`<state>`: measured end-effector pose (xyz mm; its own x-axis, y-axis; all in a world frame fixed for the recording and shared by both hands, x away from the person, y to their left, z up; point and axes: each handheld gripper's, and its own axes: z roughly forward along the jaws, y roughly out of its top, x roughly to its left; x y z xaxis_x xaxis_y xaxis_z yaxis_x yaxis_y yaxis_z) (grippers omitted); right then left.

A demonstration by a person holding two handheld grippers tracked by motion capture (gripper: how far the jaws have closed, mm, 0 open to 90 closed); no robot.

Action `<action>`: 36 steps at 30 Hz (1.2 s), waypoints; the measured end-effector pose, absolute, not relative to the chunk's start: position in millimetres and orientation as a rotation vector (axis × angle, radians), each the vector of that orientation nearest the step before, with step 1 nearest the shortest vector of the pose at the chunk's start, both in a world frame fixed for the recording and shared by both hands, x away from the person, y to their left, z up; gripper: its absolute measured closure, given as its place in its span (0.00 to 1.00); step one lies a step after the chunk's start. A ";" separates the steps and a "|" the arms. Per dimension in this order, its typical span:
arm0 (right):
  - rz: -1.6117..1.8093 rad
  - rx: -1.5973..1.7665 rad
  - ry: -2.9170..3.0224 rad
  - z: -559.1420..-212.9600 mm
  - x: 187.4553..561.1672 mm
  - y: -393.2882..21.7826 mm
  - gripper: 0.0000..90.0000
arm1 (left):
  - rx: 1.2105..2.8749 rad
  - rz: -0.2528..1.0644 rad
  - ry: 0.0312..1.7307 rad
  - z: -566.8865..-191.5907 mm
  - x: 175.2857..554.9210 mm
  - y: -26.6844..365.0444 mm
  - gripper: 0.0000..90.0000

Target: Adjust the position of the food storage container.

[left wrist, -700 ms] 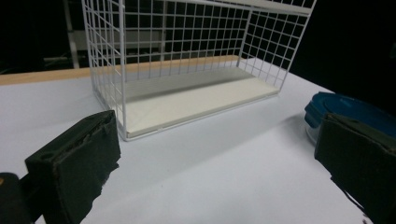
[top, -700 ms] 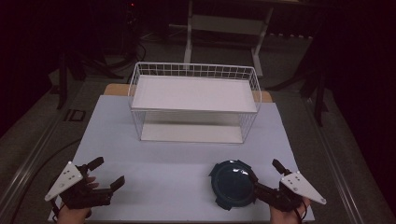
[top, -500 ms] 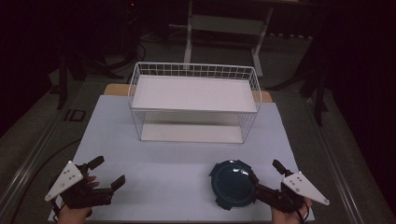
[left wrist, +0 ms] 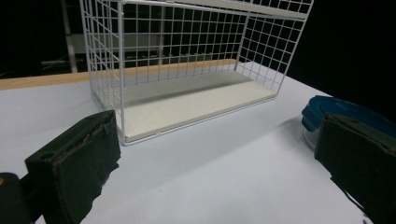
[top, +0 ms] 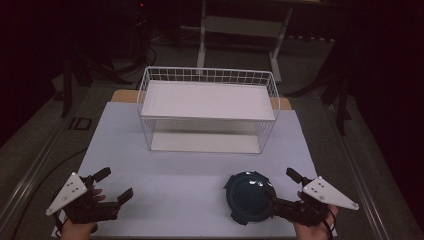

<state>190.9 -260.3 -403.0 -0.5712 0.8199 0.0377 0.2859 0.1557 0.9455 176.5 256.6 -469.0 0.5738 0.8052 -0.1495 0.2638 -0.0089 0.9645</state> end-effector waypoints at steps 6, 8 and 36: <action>1.410 1.074 2.031 -405.3 190.8 -257.9 0.12 | 1.567 0.535 0.935 -469.9 177.3 256.6 0.00; 1.405 1.052 2.076 -408.8 186.2 -257.5 0.16 | 1.568 0.533 0.933 -470.0 177.5 256.8 0.00; 1.142 1.170 2.386 -476.9 163.4 -279.4 1.00 | 1.592 0.532 0.929 -471.4 178.5 254.7 0.00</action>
